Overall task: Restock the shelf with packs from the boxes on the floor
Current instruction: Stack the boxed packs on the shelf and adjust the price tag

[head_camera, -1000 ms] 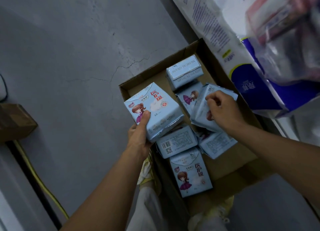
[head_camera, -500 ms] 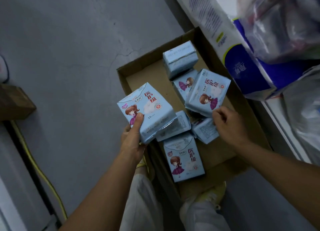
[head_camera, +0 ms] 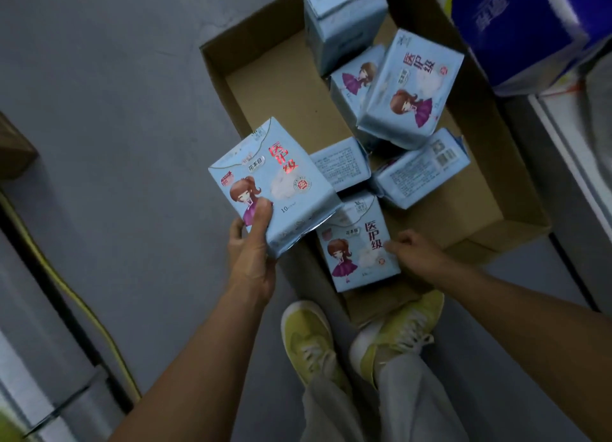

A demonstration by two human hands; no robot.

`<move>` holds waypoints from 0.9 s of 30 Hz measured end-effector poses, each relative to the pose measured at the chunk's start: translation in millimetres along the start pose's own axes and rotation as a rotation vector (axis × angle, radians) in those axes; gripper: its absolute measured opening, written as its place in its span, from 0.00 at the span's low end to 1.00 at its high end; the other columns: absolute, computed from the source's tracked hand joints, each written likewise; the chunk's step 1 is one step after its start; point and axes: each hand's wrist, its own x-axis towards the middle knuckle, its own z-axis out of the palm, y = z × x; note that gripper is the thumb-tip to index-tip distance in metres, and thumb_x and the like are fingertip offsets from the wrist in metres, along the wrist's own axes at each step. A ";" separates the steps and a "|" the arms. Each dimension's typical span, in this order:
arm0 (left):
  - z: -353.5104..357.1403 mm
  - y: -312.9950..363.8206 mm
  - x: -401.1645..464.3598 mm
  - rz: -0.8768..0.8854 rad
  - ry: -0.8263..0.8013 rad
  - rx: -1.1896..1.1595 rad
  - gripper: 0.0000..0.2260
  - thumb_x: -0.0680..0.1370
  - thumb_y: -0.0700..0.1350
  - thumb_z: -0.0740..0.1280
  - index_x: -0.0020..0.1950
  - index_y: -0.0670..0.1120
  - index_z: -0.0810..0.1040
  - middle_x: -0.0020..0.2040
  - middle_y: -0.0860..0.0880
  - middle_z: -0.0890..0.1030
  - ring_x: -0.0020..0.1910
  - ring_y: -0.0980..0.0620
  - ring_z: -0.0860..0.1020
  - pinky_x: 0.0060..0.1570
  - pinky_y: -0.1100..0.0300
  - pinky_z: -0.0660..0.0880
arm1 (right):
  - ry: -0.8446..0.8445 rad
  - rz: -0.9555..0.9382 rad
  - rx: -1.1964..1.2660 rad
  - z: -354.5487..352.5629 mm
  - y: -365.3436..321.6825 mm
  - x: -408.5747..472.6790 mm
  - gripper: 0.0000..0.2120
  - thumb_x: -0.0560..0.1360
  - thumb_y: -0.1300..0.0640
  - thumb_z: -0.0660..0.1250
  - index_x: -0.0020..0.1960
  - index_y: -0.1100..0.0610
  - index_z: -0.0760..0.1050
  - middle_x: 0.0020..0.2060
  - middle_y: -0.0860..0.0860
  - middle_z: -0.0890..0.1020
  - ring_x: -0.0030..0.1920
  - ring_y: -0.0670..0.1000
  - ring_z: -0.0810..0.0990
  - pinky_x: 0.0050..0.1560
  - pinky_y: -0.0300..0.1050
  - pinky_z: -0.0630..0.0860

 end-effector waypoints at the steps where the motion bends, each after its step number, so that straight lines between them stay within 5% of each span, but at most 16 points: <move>1: -4.5 -3.6 2.7 0.012 -0.006 0.011 0.47 0.56 0.55 0.83 0.72 0.46 0.70 0.59 0.45 0.83 0.58 0.43 0.82 0.61 0.38 0.75 | -0.002 0.021 0.078 7.3 2.9 5.9 0.13 0.80 0.51 0.62 0.59 0.59 0.73 0.54 0.55 0.80 0.52 0.54 0.78 0.52 0.48 0.75; 5: -18.0 -8.5 11.7 0.037 -0.023 0.067 0.58 0.48 0.60 0.85 0.74 0.45 0.67 0.61 0.46 0.82 0.57 0.46 0.82 0.61 0.40 0.75 | 0.057 0.074 0.283 20.9 -0.5 14.9 0.22 0.83 0.48 0.52 0.58 0.63 0.76 0.51 0.59 0.81 0.47 0.56 0.79 0.47 0.48 0.74; 11: -30.8 -12.3 20.6 0.036 -0.077 0.108 0.50 0.58 0.54 0.80 0.76 0.46 0.64 0.59 0.47 0.83 0.55 0.47 0.83 0.60 0.41 0.77 | 0.058 0.119 0.361 25.0 -3.0 16.4 0.22 0.83 0.42 0.48 0.43 0.53 0.73 0.41 0.54 0.79 0.40 0.52 0.77 0.41 0.47 0.72; 17: -36.4 -18.9 24.2 0.075 -0.126 0.144 0.40 0.60 0.54 0.78 0.70 0.47 0.71 0.56 0.48 0.85 0.55 0.47 0.83 0.60 0.43 0.77 | -0.055 0.049 0.280 20.2 -8.9 21.2 0.28 0.76 0.31 0.51 0.44 0.53 0.75 0.39 0.53 0.79 0.38 0.52 0.76 0.37 0.45 0.70; 22: -32.9 -14.2 19.1 0.016 -0.083 0.118 0.50 0.56 0.55 0.82 0.74 0.45 0.67 0.57 0.46 0.84 0.52 0.48 0.84 0.58 0.44 0.78 | -0.186 0.016 0.090 17.6 -12.9 15.6 0.20 0.68 0.49 0.76 0.56 0.55 0.75 0.46 0.54 0.84 0.44 0.53 0.83 0.40 0.46 0.78; 27: -20.6 10.3 -3.3 -0.048 -0.041 0.143 0.38 0.61 0.52 0.77 0.69 0.43 0.73 0.49 0.48 0.86 0.46 0.49 0.85 0.56 0.45 0.79 | -0.083 0.025 0.095 21.5 -27.3 -5.8 0.19 0.64 0.60 0.80 0.48 0.58 0.74 0.43 0.53 0.80 0.42 0.52 0.80 0.38 0.47 0.78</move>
